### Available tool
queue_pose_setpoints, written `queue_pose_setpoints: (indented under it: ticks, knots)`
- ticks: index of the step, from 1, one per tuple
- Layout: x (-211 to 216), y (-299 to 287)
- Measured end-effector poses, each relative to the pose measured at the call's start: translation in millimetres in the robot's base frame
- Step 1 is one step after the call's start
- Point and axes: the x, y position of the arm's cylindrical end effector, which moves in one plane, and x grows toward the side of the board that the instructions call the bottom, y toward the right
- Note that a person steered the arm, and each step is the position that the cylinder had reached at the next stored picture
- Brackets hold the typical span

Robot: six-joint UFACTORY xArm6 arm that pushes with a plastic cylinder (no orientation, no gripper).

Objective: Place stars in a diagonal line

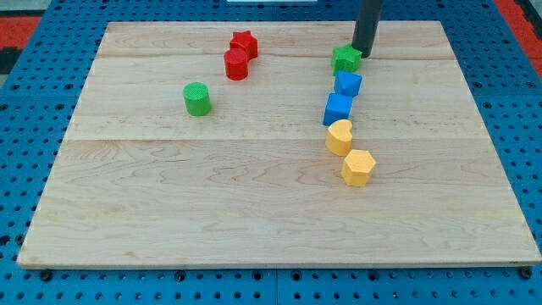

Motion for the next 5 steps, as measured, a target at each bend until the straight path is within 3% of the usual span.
queue_pose_setpoints:
  ticks: [1,2,4,5]
  knots:
    - [-3.5,10.2]
    - [-56.4,32.7]
    - [-64.0,-76.9]
    - [-57.3,-97.1]
